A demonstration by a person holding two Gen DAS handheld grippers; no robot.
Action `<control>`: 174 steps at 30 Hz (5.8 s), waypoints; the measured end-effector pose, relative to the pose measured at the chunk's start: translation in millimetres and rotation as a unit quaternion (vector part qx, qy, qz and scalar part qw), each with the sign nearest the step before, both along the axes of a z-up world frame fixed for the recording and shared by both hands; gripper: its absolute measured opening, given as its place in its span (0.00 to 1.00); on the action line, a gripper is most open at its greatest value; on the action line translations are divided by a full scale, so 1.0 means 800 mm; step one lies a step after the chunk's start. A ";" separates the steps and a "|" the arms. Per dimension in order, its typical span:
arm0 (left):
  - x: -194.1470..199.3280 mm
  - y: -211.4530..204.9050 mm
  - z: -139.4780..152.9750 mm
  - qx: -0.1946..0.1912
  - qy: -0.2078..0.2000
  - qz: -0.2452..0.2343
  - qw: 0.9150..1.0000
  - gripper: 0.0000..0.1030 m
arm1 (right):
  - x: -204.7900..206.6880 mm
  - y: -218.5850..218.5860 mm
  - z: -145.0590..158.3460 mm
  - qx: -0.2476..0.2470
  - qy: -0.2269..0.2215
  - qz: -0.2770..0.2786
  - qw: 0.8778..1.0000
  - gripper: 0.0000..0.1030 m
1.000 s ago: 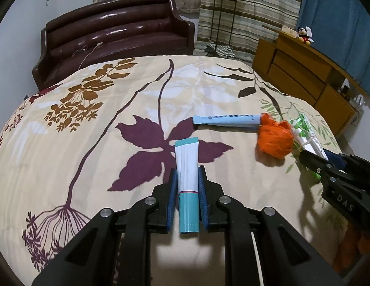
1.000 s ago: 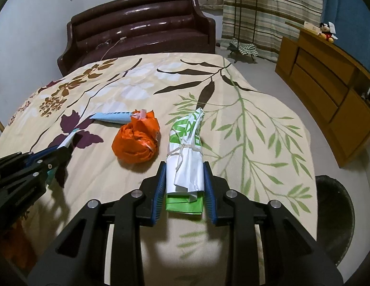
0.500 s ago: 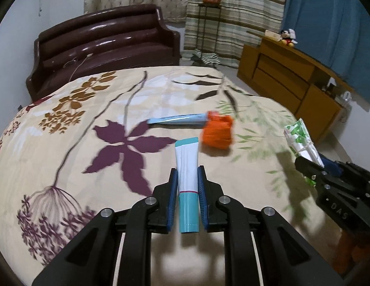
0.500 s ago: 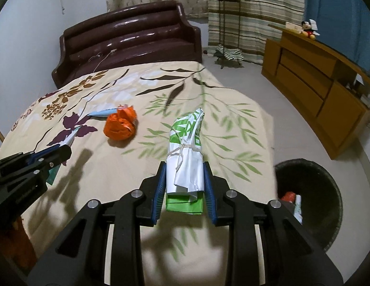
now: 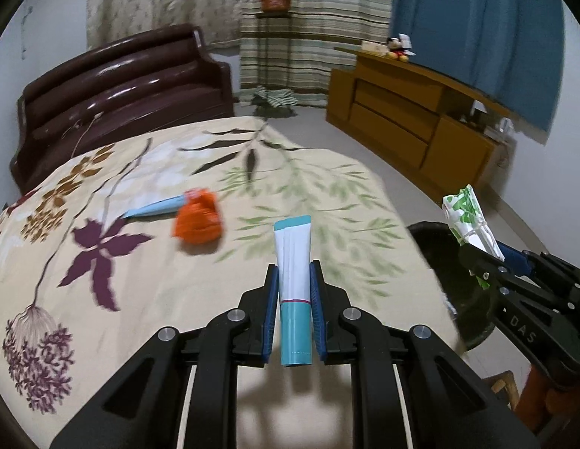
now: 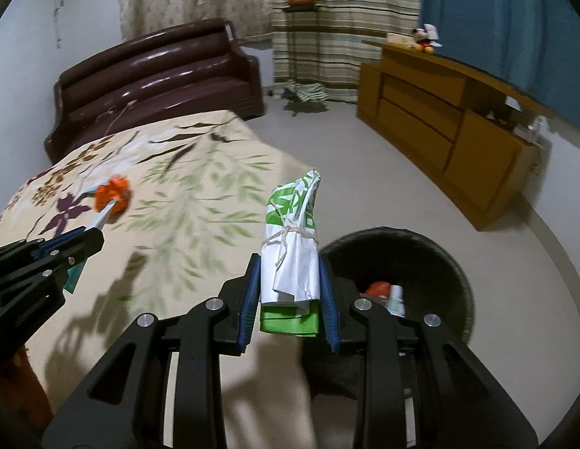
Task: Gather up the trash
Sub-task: 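Carry the teal tube and green-white packet over the black bin with both tools, then open both tools to drop the tube and packet into the bin, then move both tools back toward the orange bag and blue tube on the bed, then grasp the orange plastic bag with the left tool, then grasp the light-blue tube with the right tool while the left tool holds the orange bag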
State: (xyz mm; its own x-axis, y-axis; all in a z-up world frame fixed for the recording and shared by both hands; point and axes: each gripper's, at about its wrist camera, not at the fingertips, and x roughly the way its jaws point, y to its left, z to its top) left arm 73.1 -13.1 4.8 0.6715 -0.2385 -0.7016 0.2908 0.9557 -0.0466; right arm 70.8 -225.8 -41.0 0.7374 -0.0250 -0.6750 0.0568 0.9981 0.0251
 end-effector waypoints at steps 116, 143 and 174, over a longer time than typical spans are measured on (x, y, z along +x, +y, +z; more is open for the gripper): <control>0.104 0.033 -0.023 0.043 0.013 0.090 0.995 0.74 | 0.069 0.009 -0.008 0.038 -0.001 0.012 0.999 0.61; 0.078 0.091 -0.010 0.011 0.020 0.054 0.998 0.42 | 0.091 0.069 -0.009 0.030 0.014 0.052 0.998 0.61; 0.073 0.292 -0.009 0.007 0.021 0.173 0.985 0.42 | 0.169 0.250 -0.002 -0.008 0.029 0.168 0.985 0.61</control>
